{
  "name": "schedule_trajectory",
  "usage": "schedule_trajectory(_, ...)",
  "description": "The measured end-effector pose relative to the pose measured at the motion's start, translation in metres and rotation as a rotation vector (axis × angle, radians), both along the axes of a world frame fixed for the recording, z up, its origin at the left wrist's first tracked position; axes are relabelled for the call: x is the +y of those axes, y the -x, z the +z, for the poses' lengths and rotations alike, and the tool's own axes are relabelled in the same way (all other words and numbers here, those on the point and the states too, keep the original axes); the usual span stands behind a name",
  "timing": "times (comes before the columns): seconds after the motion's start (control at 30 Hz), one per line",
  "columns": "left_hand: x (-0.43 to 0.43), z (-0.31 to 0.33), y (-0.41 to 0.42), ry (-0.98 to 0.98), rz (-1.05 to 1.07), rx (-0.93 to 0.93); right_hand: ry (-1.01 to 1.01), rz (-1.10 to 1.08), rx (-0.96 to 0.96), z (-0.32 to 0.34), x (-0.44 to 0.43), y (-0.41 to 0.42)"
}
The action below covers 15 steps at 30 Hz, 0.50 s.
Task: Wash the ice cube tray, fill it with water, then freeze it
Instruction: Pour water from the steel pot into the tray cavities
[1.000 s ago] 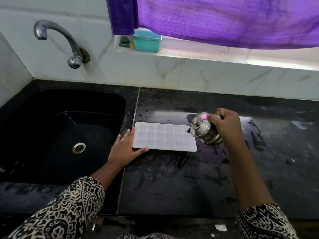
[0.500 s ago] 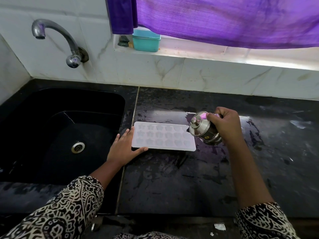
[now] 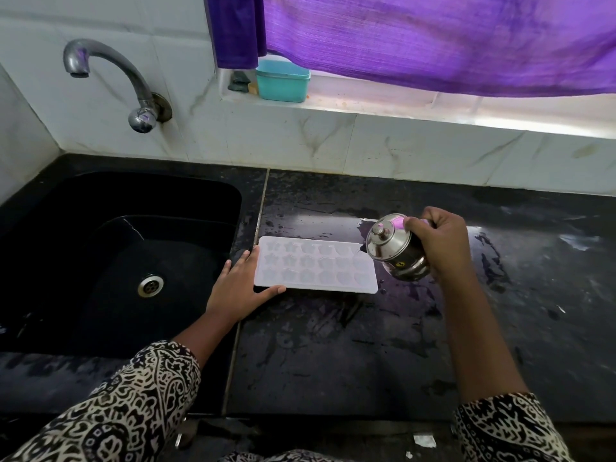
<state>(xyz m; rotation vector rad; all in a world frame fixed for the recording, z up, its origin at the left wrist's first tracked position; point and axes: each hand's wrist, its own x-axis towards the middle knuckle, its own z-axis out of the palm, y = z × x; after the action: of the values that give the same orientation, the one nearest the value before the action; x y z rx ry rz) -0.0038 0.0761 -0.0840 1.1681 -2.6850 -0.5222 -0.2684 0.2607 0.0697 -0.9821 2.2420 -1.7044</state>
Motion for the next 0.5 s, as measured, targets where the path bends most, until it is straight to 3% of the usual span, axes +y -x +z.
schedule_trajectory(0.2,0.000,0.000,0.000,0.005,-0.001,-0.002,0.056,-0.051,-0.155,-0.007,0.007,0.004)
schedule_trajectory(0.5,-0.001,-0.002,0.001,0.006,-0.004,-0.009,0.018,-0.072,-0.130,-0.014,0.011,0.006)
